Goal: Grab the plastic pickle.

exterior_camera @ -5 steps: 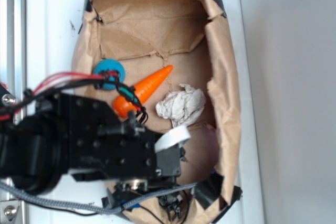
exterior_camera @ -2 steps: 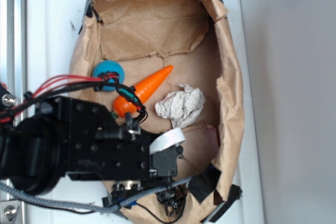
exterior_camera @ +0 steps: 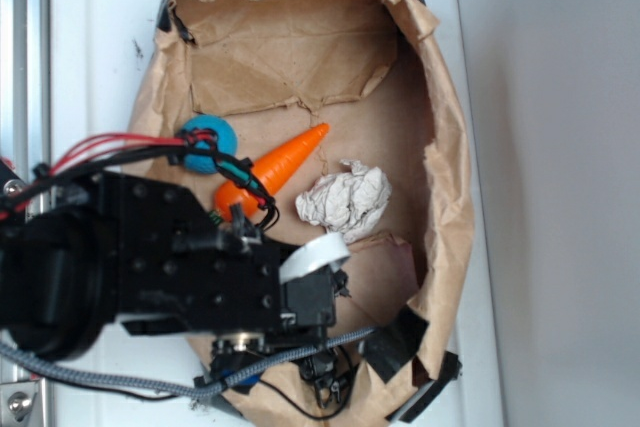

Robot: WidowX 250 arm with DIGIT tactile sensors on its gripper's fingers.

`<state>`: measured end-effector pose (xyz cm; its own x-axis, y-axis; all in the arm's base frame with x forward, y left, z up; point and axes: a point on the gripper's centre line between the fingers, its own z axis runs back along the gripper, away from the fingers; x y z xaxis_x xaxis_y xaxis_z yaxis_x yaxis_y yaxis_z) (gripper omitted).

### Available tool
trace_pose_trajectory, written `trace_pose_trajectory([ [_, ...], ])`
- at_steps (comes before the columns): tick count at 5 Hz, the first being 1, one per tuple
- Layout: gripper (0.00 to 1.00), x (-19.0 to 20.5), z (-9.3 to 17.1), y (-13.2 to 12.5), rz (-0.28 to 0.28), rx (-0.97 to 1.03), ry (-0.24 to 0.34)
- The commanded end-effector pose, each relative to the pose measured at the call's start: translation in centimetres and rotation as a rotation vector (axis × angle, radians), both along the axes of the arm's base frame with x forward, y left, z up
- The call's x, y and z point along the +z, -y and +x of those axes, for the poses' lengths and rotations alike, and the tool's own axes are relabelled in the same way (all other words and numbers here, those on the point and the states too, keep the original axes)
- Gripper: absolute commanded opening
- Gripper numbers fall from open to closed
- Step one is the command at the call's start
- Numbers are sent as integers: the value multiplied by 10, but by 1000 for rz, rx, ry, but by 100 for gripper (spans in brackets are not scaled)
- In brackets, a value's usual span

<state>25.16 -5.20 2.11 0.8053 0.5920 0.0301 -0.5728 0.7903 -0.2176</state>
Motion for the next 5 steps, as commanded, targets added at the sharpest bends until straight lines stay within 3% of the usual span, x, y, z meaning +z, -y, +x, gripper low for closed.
trace_pose_trajectory([
  [1, 0, 62, 20, -61, 14, 257, 65],
  [2, 0, 86, 21, -75, 120, 329, 108],
  [3, 0, 114, 11, -77, 201, 344, 114],
  [4, 0, 149, 4, -76, 226, 314, 138],
  [5, 0, 171, 3, -81, 178, 297, 101],
])
